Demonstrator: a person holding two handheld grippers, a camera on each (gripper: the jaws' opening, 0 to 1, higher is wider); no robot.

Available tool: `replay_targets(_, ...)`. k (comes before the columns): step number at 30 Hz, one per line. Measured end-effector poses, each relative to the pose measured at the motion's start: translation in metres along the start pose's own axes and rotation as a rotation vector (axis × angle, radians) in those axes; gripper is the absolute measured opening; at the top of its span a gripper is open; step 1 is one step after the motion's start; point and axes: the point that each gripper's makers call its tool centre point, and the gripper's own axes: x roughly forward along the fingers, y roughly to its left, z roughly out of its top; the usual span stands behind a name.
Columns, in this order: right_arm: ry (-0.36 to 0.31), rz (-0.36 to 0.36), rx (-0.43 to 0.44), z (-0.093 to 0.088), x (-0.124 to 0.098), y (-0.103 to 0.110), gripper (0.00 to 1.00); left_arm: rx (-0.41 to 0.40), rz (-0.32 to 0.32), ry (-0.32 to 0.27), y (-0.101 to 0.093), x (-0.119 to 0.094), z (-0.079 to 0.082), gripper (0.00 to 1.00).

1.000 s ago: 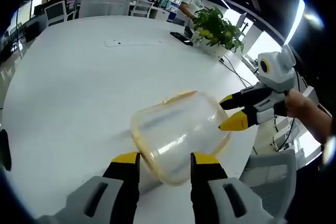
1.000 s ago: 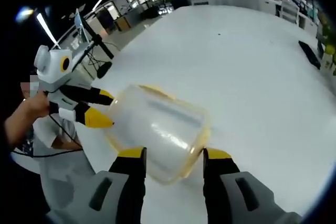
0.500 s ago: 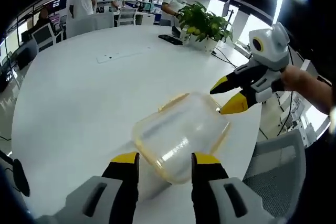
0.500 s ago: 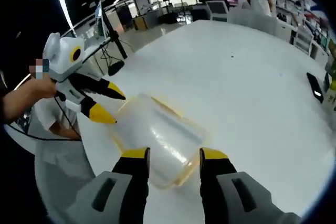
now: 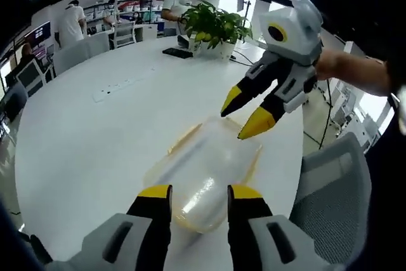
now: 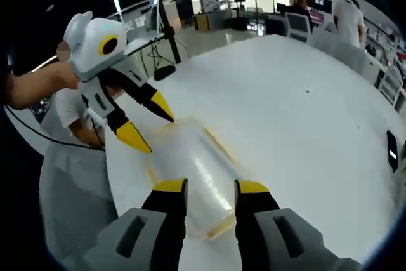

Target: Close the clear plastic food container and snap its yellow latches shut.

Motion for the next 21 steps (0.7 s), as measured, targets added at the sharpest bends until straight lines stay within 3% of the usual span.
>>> replay_targets(11,0.024,0.089,-0.149,0.006,0.013,0.006,0.18,0.155,-0.106,0.026,-0.022,0.011,0.007,0.24)
replay_targets(21,0.08,0.13,-0.276,0.011,0.026,0.005,0.18,0.218,-0.133,0.03,-0.029,0.022,0.016,0.23)
